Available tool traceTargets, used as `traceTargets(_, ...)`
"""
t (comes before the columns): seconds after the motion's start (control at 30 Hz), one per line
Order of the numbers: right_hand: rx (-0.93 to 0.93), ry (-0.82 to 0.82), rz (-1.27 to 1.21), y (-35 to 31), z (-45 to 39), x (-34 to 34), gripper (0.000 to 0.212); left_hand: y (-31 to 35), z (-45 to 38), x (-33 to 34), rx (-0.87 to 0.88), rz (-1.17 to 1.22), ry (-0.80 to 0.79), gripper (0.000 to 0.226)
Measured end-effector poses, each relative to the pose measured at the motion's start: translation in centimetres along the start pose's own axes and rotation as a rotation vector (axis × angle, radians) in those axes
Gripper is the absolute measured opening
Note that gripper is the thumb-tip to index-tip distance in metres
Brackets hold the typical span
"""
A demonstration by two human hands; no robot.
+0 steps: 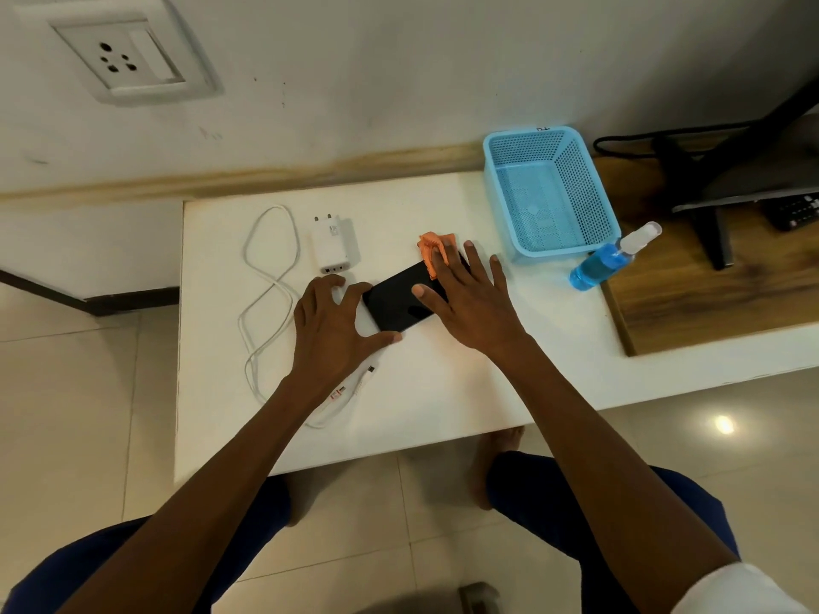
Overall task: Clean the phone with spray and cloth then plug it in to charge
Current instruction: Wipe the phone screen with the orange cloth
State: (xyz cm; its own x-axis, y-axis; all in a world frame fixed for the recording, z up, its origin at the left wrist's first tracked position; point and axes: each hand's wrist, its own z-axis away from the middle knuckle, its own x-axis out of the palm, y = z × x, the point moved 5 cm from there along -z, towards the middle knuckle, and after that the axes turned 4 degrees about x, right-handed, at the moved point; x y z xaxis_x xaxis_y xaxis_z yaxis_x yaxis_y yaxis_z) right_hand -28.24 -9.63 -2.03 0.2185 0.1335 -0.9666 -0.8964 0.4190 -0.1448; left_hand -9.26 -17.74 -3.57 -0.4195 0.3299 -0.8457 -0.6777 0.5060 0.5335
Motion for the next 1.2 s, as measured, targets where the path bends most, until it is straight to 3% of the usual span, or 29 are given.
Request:
traceTargets(0.23,-0.27,-0.053,0.032,-6.0,2.0,2.2,0.081,-0.2,0.3,0.0,0.036,-0.037,0.009,0.078)
traceTargets(0.33,-0.282,-0.035,0.097,-6.1,2.4,2.4,0.08,-0.5,0.2,0.2,0.05,-0.051,-0.007,0.08)
traceTargets(0.43,-0.258,-0.016,0.153,-5.3,2.0,2.1,0.078,-0.5,0.1,0.2,0.045,-0.068,0.013,0.076)
traceTargets(0.73,0.038,0.024,0.129,0.6,0.6,-0.5,0.083,-0.1,0.0,-0.2,0.021,-0.005,0.047,0.083)
traceTargets(1.2,-0.057,-0.018,0.11,3.6,4.2,1.1,0.082,-0.1,-0.6,0.2,0.039,-0.073,0.015,0.081)
